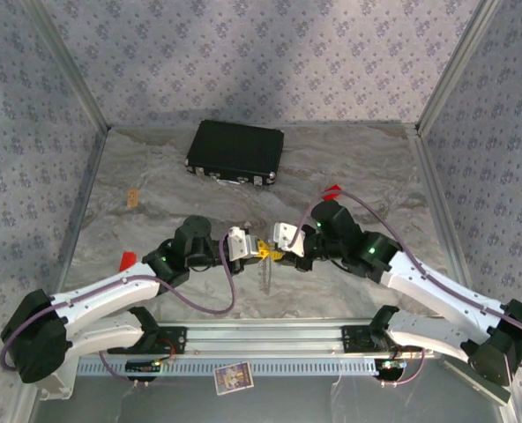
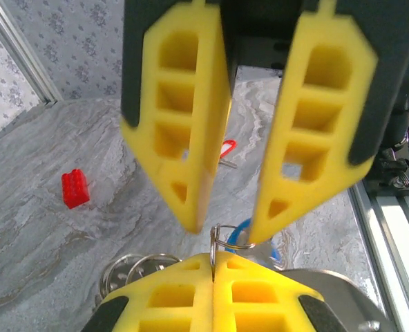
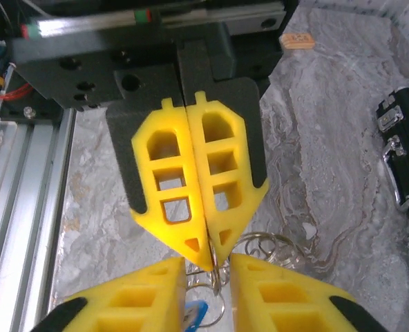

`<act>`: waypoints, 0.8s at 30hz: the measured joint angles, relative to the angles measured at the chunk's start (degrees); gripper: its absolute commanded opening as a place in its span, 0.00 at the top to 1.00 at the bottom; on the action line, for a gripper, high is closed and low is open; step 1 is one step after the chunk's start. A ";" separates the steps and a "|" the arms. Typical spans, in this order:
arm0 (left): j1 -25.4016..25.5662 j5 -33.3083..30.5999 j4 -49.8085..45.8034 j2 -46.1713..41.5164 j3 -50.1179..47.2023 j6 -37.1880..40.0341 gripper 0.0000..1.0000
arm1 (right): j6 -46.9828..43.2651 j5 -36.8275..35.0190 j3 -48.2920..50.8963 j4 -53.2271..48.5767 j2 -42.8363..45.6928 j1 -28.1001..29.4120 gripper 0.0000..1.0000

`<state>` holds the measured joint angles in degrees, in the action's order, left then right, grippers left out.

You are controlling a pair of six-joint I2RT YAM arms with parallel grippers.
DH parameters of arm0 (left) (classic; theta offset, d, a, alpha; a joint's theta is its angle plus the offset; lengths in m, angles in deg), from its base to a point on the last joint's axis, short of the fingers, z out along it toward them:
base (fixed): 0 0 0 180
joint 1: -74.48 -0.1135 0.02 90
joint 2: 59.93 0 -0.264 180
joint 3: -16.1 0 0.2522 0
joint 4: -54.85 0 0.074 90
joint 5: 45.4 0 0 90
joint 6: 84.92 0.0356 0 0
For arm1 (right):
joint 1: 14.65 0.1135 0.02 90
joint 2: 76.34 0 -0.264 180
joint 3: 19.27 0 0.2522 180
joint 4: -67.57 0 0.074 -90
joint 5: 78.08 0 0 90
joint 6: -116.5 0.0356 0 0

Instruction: Put the keys on the keyring

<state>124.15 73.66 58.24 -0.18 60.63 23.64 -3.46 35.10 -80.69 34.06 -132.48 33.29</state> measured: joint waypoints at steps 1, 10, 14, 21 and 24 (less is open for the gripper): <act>-0.02 -0.02 0.61 -0.07 -0.42 -0.24 1.00 | 0.61 0.74 1.20 1.03 1.33 -0.81 0.69; -0.04 -0.04 8.57 -0.81 -5.99 -3.43 1.00 | 7.78 4.33 10.03 9.27 6.56 -3.45 0.66; -0.02 -0.15 11.19 -0.81 -6.19 -4.09 1.00 | 9.84 4.74 12.31 11.72 7.74 -3.85 0.65; -0.02 -0.15 14.14 -0.37 -6.93 -4.98 1.00 | 12.15 4.74 14.36 13.05 8.31 -4.96 0.64; -0.02 -0.13 14.56 -0.35 -6.93 -5.16 1.00 | 12.87 5.49 14.36 14.05 7.61 -4.96 0.63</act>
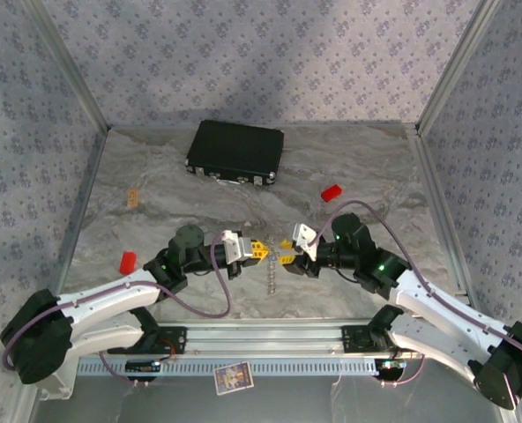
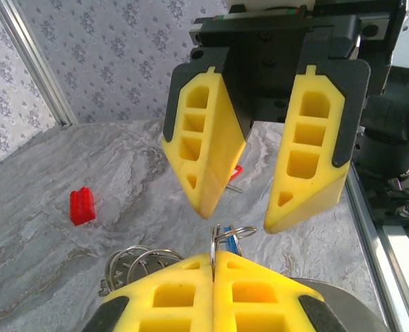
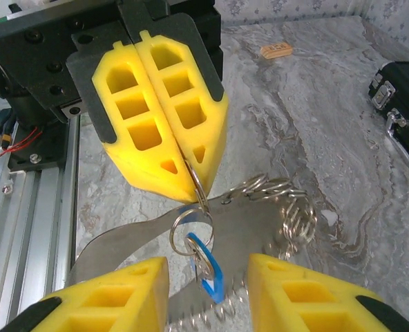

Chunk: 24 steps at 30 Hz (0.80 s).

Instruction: Put the keys on the keyring

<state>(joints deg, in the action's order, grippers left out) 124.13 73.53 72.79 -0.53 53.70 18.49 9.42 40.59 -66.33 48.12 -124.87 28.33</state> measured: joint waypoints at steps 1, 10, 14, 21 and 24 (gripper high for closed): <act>0.00 0.00 0.09 0.00 0.02 0.00 1.00 | 0.24 0.39 0.00 0.28 -0.28 0.00 0.62; 0.00 0.22 0.28 0.00 0.02 -0.02 1.00 | 1.42 2.29 0.00 2.05 -3.17 0.07 0.65; 0.00 0.42 0.33 -0.02 0.02 0.00 1.00 | 1.36 2.27 0.00 1.99 -3.87 0.07 0.68; 0.00 1.07 0.33 0.00 0.02 0.00 1.00 | 0.52 2.23 -0.37 0.63 -4.24 0.07 0.90; -0.02 1.29 0.52 0.00 0.02 0.00 1.00 | -0.02 2.36 -1.11 0.11 -5.09 0.24 0.99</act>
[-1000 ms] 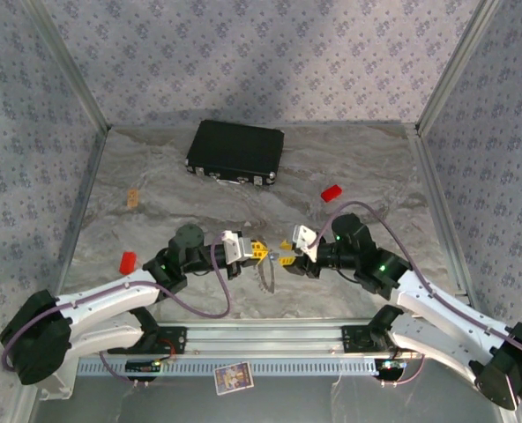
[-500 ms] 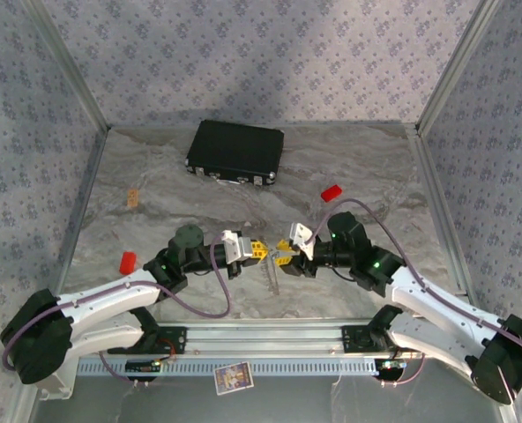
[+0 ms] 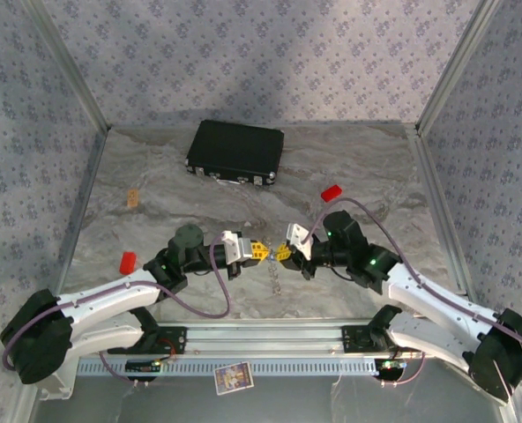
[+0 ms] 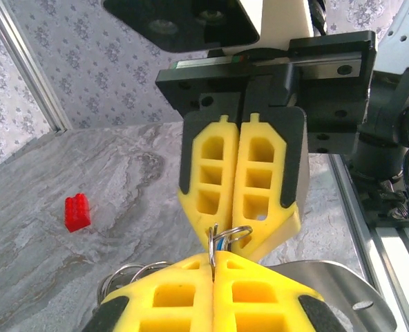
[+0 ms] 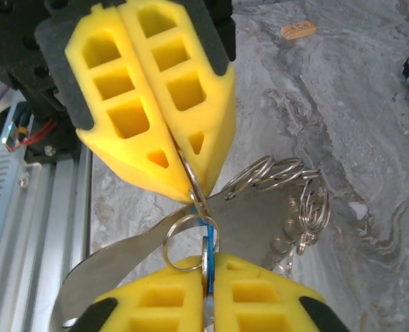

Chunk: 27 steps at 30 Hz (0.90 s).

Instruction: Put the keys on the keyring

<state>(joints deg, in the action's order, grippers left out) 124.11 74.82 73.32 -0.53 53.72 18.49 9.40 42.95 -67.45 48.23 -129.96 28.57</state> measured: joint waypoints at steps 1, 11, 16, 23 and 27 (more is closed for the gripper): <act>0.00 -0.02 0.17 -0.02 0.00 0.00 1.00 | -0.09 0.09 -0.35 -0.17 -0.50 0.17 1.00; 0.00 -0.81 1.51 2.36 0.00 0.02 1.00 | -2.27 -2.23 -3.43 -3.41 -5.51 2.45 0.90; 0.00 -1.36 1.86 2.54 0.02 0.04 1.00 | -3.17 -4.35 -3.26 -4.74 -2.84 2.45 0.70; 0.00 -0.59 1.53 2.56 0.39 0.07 1.00 | -3.32 -4.44 -1.25 -4.92 6.40 -0.28 0.73; 0.00 0.63 0.76 2.56 1.46 0.07 1.00 | -3.32 -3.06 -0.96 -4.50 8.00 -0.42 0.77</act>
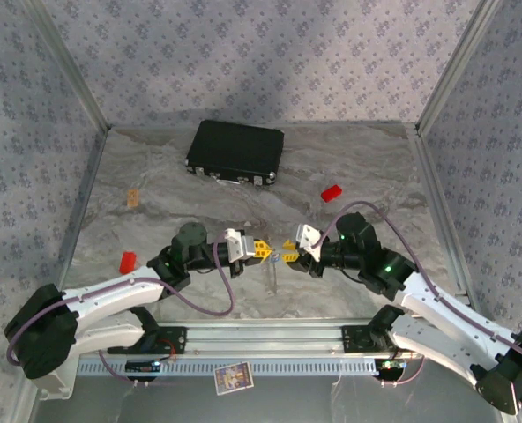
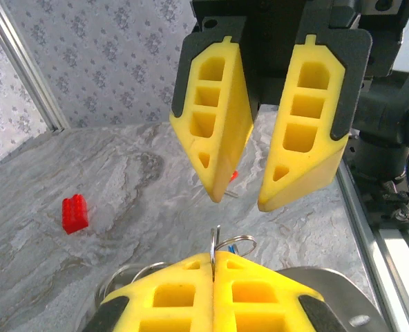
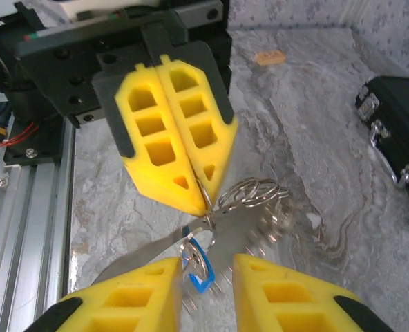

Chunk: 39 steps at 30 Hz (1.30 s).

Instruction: Put the keys on the keyring

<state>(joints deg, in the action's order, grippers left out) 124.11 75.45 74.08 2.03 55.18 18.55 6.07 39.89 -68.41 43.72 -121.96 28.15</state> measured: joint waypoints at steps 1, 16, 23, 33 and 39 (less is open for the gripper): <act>0.00 0.24 -0.04 0.00 0.20 0.00 1.00 | 0.00 0.35 0.00 0.37 -0.02 0.00 0.78; 0.00 2.89 -1.03 0.11 0.52 -0.02 1.00 | 0.02 1.27 0.00 3.17 -3.65 0.72 0.80; 0.00 3.26 -1.44 0.74 1.03 -0.04 1.00 | 0.04 1.68 0.00 4.13 -5.18 1.03 0.84; 0.00 3.06 -1.88 0.85 1.16 0.00 0.86 | -0.15 2.73 -0.02 4.28 -5.88 1.09 1.00; 0.02 1.29 -4.68 0.72 2.12 0.26 0.81 | -1.07 2.38 -1.53 0.70 -6.14 1.22 1.00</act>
<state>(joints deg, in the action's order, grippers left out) 124.13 76.74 69.40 2.75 57.30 18.81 5.00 42.27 -69.94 44.42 -128.11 29.38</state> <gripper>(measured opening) 0.185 0.049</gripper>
